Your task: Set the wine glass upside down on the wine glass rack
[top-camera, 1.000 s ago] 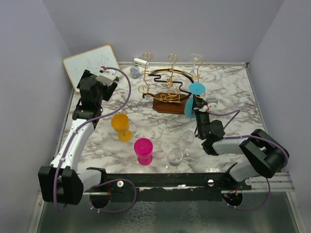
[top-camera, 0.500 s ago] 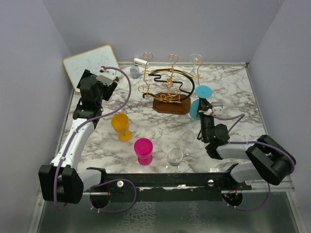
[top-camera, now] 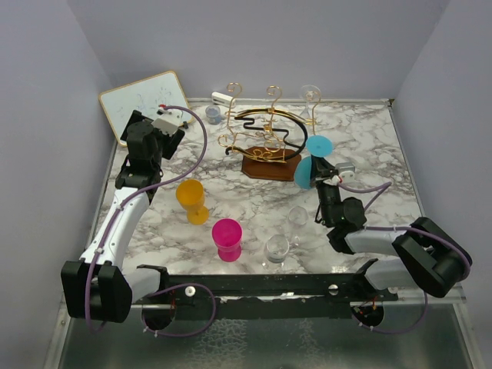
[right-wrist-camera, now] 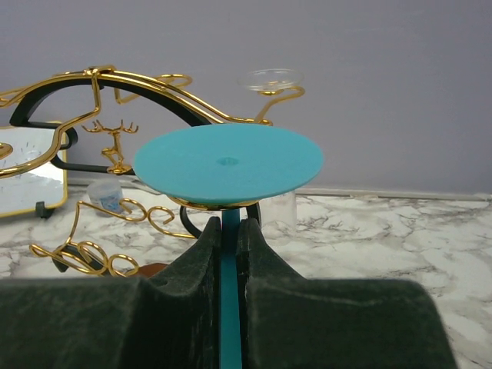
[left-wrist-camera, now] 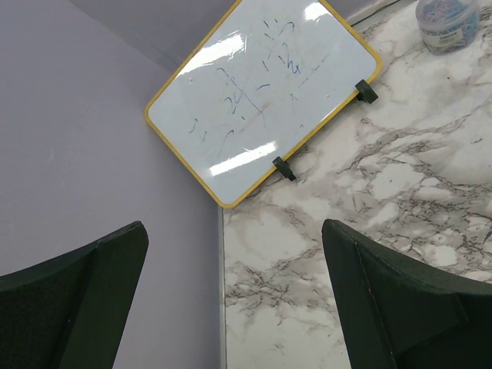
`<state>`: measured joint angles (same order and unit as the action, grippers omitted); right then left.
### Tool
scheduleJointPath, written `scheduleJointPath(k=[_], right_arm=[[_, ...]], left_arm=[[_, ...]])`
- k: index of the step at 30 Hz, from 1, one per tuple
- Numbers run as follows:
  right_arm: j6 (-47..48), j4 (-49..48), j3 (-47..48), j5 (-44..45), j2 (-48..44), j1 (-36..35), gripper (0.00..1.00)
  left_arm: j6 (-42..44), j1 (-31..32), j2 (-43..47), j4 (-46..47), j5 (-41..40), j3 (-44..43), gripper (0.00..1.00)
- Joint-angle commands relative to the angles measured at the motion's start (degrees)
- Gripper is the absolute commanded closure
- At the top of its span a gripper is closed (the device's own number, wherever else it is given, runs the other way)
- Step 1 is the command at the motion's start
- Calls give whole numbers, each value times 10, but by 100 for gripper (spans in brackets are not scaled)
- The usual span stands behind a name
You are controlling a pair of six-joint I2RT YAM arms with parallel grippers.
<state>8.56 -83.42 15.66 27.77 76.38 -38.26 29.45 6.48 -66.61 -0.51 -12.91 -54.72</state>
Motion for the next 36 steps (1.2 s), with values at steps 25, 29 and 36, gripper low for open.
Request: scheduleJointPath(k=[25,29,36], right_arm=[[-30,-76,-36,-108,-40,0,99],[-37,-75,-22,-117,-22,0,99],[-40,-80,4,-108,21,0,99]], left_arm=[[-14,-7,10,6,-19,-1,1],[-13,-8,13,6,-22,-1,1],[-7,-10,16,7,-27,0,1]])
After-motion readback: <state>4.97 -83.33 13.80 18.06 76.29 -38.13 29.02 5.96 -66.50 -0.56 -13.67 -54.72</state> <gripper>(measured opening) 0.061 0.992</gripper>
